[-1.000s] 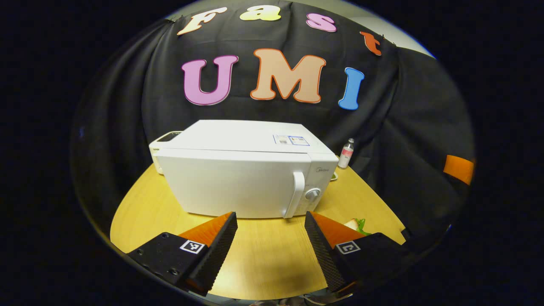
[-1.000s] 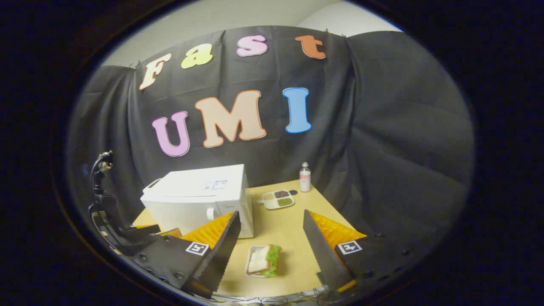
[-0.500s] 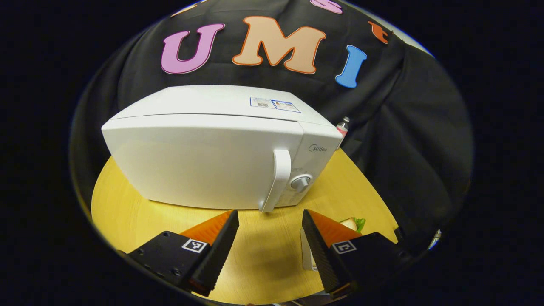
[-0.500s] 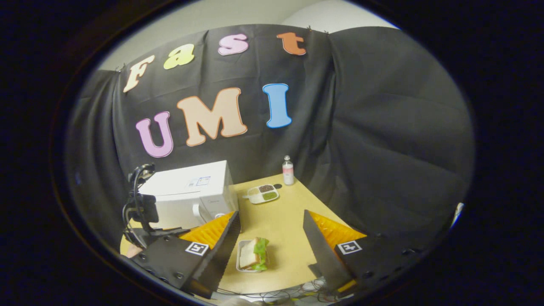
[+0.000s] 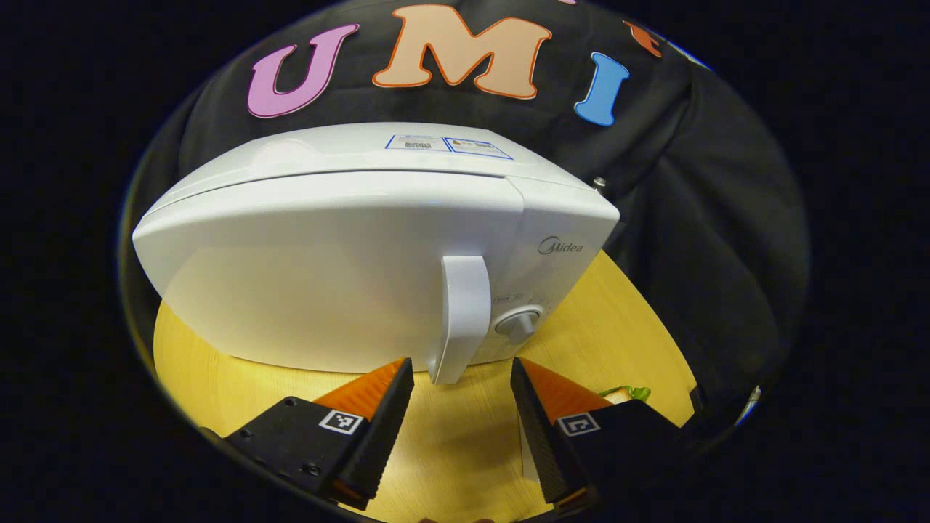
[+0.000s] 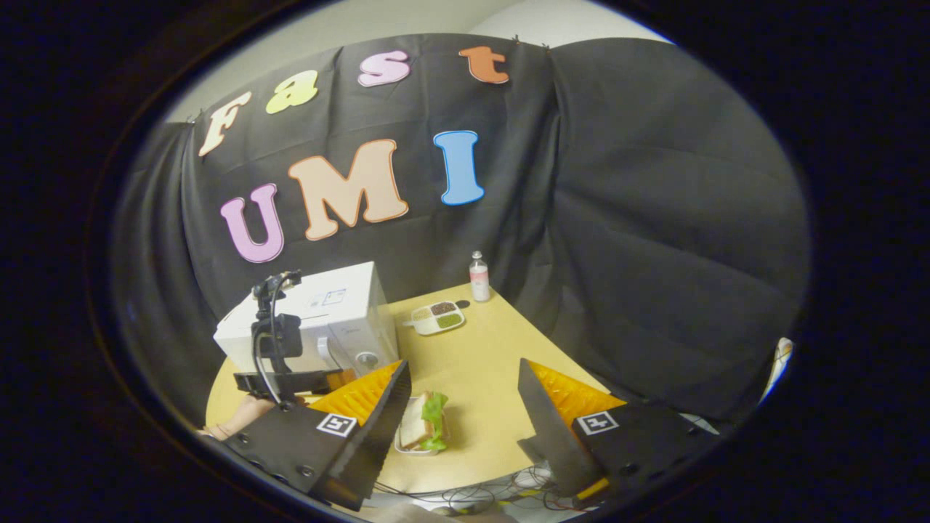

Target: Open the microwave oven with the left hand, put the food in, and close the microwave oven.

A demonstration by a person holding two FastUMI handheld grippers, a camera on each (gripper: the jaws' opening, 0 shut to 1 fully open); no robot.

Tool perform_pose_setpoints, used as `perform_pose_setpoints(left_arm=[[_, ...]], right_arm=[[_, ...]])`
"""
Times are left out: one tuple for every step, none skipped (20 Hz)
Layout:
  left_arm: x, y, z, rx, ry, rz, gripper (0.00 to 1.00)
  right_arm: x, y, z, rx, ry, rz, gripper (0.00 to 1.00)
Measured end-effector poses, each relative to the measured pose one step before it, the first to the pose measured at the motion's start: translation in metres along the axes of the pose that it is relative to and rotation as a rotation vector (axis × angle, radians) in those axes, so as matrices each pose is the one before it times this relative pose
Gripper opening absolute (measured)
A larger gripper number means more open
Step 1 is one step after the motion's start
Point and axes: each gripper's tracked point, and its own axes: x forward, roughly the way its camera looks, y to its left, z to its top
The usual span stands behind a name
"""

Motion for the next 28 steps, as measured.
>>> perform_pose_setpoints(left_arm=[[0.00056,0.00179,-0.00105,0.01025,0.00898,0.00777,0.81],[0.00266,0.00041,0.00093,0.01161,-0.00438,0.00138,0.85],[0.00321,0.00036,-0.00117,0.01032,0.00759,-0.00073,0.78],[0.00117,0.00041,-0.00295,0.00881,0.01474,0.00142,0.78],[0.00139,0.00058,-0.00067,0.00409,0.00604,0.00265,0.74],[0.00267,0.00036,0.00076,0.00400,-0.00382,0.00495,0.71],[0.00204,-0.00025,0.00119,0.00279,-0.00429,0.00340,0.65],[0.00193,0.00181,0.00091,0.00278,-0.00297,0.00987,0.60],[0.00143,0.00256,0.00002,0.00306,0.00295,0.01072,0.49],[0.00007,0.00197,-0.00052,-0.00021,0.00377,0.01204,0.45],[0.00001,0.00234,-0.00081,0.00543,0.00678,0.00559,0.42],[-0.00239,0.00031,0.00150,0.00004,0.00300,-0.00161,0.30],[0.00381,-0.00112,-0.00084,0.00105,-0.00481,-0.00113,0.26],[-0.00040,0.00140,-0.00231,0.00740,0.00778,0.00264,0.25],[-0.00093,0.00058,0.00072,0.01176,-0.00605,0.00303,0.23],[0.00026,0.00076,0.00009,0.00669,-0.00985,0.00006,0.21],[0.00049,0.00010,0.00050,0.00486,-0.00647,-0.00217,0.17],[0.00066,-0.00007,0.00059,-0.00125,-0.00785,-0.00144,0.17],[0.00009,-0.00012,-0.00074,-0.00623,0.00248,0.00210,0.14],[-0.00073,-0.00032,-0.00024,-0.00093,-0.00080,-0.00045,0.13],[-0.00141,-0.00014,0.00030,-0.00095,-0.00789,-0.00124,0.11],[0.00174,-0.00028,0.00094,0.00138,-0.01057,-0.00076,0.11],[0.00009,0.00028,0.00039,0.00290,-0.00439,0.00125,0.08],[-0.00040,0.00039,0.00028,-0.00202,-0.00471,0.00317,0.08],[-0.00022,-0.00004,-0.00079,-0.01077,0.00129,0.00471,0.06],[-0.00016,-0.00046,0.00028,-0.00577,-0.00564,0.00399,0.06],[0.00054,0.00004,0.00035,-0.00666,-0.00626,0.00554,0.06],[-0.00003,0.00053,0.00075,-0.00462,-0.00852,0.00594,0.06]], right_arm=[[0.00001,-0.00153,-0.00066,0.00928,0.00616,0.00138,0.92],[-0.00003,-0.00156,0.00278,0.01029,-0.00404,-0.00360,0.94],[0.00141,-0.00455,0.00313,0.01121,-0.00584,-0.00746,0.92],[0.00000,-0.00194,0.00207,0.01077,-0.00192,-0.00184,0.92],[0.00050,-0.00157,0.00082,0.00658,-0.00209,-0.00345,0.93],[-0.00012,-0.00158,0.00052,0.00071,0.00007,-0.00354,0.93],[-0.00047,-0.00210,-0.00208,-0.00321,0.00224,-0.00268,0.93],[0.00013,-0.00164,-0.00230,-0.00447,0.00282,-0.00262,0.89],[0.00033,-0.00098,-0.00403,-0.00368,0.00572,-0.00412,0.89],[-0.00082,-0.00015,-0.00323,0.00056,0.00874,0.00069,0.89],[-0.00202,0.00185,-0.00283,0.00647,0.00615,0.00363,0.89],[-0.00107,0.00200,-0.00261,0.01119,0.00683,0.00821,0.93],[0.00011,0.00333,-0.00239,0.01200,0.00737,0.01129,0.89],[-0.00047,0.00236,-0.00348,0.00732,0.00907,0.00825,0.89],[0.00015,0.00056,-0.00379,0.00020,0.00649,0.00472,0.89],[-0.00072,0.00002,-0.00065,-0.00429,0.00002,0.00085,0.89],[-0.00083,-0.00004,0.00087,-0.00521,-0.00214,-0.00069,0.89],[-0.00054,-0.00044,0.00042,-0.00283,-0.00140,-0.00017,0.89],[-0.00043,-0.00013,-0.00064,-0.00057,-0.00114,0.00175,0.89],[-0.00054,0.00022,0.00007,-0.00010,0.00037,0.00106,0.89],[-0.00107,-0.00060,-0.00168,-0.00080,0.00118,-0.00063,0.89],[-0.00059,-0.00168,-0.00089,-0.00090,0.00225,-0.00331,0.89],[-0.00004,-0.00185,-0.00254,0.00006,0.00204,-0.00236,0.89],[-0.00112,-0.00123,-0.00086,0.00043,0.00202,-0.00336,0.89],[0.00003,-0.00180,-0.00158,0.00126,0.00371,-0.00227,0.89],[0.00006,-0.00142,-0.00097,0.00283,0.00379,-0.00265,0.93],[0.00061,-0.00285,-0.00210,0.00508,0.00449,-0.00684,0.89],[0.00089,-0.00220,0.00005,0.00682,0.00403,-0.00491,0.89]])
